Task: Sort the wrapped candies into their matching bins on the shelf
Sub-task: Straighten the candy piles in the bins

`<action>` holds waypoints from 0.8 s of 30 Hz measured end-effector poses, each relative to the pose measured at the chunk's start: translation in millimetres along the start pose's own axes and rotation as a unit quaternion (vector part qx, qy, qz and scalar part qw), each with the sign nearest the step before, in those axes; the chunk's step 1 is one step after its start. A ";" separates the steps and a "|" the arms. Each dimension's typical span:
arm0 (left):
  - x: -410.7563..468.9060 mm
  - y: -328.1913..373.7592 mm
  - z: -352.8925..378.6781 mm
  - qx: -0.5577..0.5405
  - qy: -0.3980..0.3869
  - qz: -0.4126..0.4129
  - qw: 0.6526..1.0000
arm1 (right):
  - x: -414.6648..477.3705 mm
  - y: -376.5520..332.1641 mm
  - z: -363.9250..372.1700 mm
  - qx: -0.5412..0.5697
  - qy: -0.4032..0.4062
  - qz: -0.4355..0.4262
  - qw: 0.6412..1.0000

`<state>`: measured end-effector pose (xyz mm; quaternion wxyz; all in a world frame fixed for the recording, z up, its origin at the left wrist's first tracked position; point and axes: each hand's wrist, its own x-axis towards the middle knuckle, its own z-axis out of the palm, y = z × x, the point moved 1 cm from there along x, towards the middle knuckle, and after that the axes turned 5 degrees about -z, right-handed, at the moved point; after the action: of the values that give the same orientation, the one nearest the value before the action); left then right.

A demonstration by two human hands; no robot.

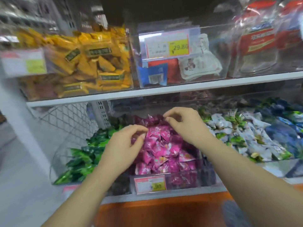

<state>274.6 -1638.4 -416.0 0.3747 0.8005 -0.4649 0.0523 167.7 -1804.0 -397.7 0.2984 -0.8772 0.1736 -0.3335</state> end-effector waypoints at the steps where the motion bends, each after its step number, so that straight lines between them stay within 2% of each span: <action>1: 0.2 -9.6 -6.5 0.010 -0.001 -0.008 1.000 | 4.6 -5.6 12.3 0.008 -0.008 -0.003 1.000; 9: 25.0 -86.8 -40.7 0.079 -0.014 -0.079 0.994 | 25.7 -31.4 94.4 0.029 -0.077 -0.007 0.997; 13: 55.1 -108.9 -48.1 0.050 -0.037 -0.157 0.986 | 34.1 -26.1 113.9 0.024 -0.113 -0.001 0.993; 24: 130.0 -114.4 -18.2 0.085 -0.262 -0.074 0.959 | 50.7 -6.3 128.6 0.121 -0.094 0.044 0.987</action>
<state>442.1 -1685.4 -409.9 0.1731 0.8472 -0.4802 -0.1473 293.3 -1772.4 -446.4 0.4318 -0.8536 0.1420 -0.2543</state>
